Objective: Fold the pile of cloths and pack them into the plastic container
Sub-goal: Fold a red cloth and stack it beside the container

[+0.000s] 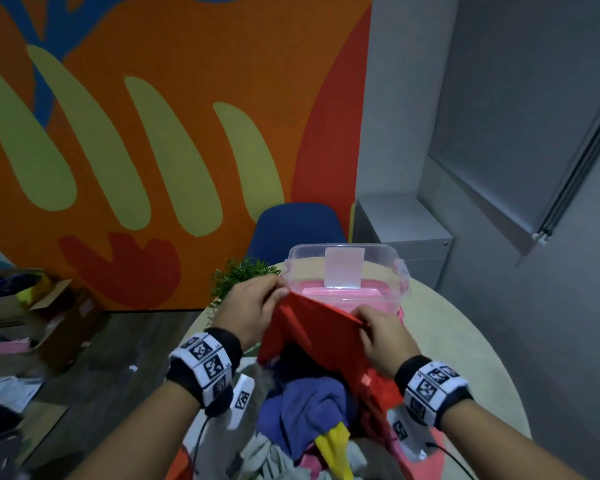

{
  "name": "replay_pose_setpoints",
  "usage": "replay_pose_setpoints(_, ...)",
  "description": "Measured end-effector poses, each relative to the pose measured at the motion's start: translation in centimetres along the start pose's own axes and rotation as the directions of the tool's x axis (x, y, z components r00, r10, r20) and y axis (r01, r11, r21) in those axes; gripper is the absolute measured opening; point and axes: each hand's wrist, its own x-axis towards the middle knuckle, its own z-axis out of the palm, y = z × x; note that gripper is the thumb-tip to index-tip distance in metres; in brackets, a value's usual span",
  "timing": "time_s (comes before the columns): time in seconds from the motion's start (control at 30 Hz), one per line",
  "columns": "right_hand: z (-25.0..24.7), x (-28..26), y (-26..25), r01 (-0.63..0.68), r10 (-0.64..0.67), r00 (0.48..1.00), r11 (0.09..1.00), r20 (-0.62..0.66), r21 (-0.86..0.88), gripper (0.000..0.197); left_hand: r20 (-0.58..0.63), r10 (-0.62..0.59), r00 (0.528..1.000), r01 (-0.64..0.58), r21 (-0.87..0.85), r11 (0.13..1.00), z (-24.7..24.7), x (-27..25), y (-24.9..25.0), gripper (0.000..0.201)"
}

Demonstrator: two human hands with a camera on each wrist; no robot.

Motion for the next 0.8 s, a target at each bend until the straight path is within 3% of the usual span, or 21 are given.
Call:
replay_pose_setpoints(0.2,-7.4,2.4,0.3,0.002,-0.002,0.97,1.0,-0.242,0.0,0.032,-0.151,-0.08,0.985,0.073,-0.052,0.996,-5.0,4.1,1.0,0.005)
replay_pose_setpoints(0.3,-10.3,3.0,1.3,-0.027,0.033,0.947,0.999,-0.318,0.023,0.024,-0.141,-0.141,0.98,0.133,-0.067,0.989,-5.7,5.6,1.0,0.002)
replay_pose_setpoints(0.5,-13.7,1.9,4.5,-0.116,0.148,0.928,0.987,-0.342,0.111,0.025,0.022,-0.13,0.991,0.131,-0.036,0.991,-1.8,6.9,1.4,0.014)
replay_pose_setpoints(0.8,-18.6,-2.2,10.4,-0.231,0.25,0.9,0.968,-0.358,0.095,0.026,0.047,-0.035,0.998,0.041,-0.121,0.992,5.7,9.6,5.8,0.013)
